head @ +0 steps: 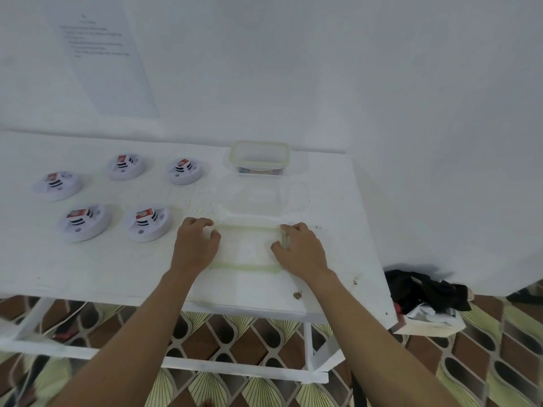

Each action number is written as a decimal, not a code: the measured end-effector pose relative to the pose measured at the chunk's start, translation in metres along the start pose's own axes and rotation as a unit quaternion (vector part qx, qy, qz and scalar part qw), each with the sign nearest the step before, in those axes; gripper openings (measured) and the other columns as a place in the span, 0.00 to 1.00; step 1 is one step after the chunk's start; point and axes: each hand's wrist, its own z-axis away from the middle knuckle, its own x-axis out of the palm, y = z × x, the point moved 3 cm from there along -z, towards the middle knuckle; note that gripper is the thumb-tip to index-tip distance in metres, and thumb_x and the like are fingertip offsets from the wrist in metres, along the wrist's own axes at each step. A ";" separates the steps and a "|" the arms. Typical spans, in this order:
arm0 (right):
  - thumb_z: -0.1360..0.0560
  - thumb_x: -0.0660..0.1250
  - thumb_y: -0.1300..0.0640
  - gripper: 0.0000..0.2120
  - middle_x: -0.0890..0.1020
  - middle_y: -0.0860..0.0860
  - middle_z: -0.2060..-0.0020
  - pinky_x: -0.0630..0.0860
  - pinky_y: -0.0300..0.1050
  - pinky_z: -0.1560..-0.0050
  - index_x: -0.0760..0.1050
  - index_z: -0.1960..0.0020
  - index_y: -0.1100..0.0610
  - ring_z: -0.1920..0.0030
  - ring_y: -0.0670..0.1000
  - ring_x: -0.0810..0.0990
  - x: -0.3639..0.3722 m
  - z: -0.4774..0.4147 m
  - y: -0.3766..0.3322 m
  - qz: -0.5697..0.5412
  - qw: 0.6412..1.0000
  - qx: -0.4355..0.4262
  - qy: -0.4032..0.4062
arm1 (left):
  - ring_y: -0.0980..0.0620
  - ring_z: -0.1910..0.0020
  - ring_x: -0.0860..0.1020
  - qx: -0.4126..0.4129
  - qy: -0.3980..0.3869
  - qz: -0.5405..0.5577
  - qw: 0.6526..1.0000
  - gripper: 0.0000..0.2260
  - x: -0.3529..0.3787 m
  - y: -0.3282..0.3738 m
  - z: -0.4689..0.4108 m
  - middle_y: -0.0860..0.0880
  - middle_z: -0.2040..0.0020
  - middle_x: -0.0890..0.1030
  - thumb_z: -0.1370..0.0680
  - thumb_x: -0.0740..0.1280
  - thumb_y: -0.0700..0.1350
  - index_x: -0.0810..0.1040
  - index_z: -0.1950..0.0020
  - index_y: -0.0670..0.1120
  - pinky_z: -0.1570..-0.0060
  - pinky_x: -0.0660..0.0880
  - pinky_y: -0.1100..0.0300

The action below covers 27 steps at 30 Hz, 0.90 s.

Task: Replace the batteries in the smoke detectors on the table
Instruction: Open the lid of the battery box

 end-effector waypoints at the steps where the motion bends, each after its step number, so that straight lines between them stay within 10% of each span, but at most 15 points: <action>1: 0.21 0.63 0.48 0.26 0.75 0.52 0.34 0.71 0.53 0.33 0.70 0.26 0.54 0.34 0.54 0.72 -0.003 0.000 0.000 -0.013 1.000 0.002 0.009 | 0.41 0.43 0.76 -0.006 0.016 0.006 1.000 0.13 -0.001 0.004 0.000 0.40 0.41 0.76 0.24 0.69 0.40 0.80 0.40 0.41 0.43 0.70 0.55; 15: 0.26 0.68 0.50 0.10 0.81 0.41 0.53 0.75 0.44 0.46 0.80 0.45 0.48 0.47 0.47 0.78 -0.061 -0.054 -0.040 -0.171 0.981 -0.026 0.089 | 0.51 0.51 0.75 0.098 0.051 0.042 0.993 0.08 -0.028 0.092 -0.063 0.49 0.51 0.79 0.25 0.69 0.42 0.83 0.47 0.45 0.48 0.70 0.59; 27: 0.22 0.64 0.52 0.20 0.69 0.53 0.30 0.64 0.50 0.34 0.71 0.30 0.51 0.29 0.56 0.65 -0.060 -0.196 -0.044 -0.153 0.980 0.062 0.108 | 0.39 0.37 0.70 0.065 -0.067 0.017 0.995 0.19 0.016 0.084 -0.205 0.38 0.36 0.70 0.21 0.65 0.46 0.72 0.31 0.45 0.38 0.66 0.53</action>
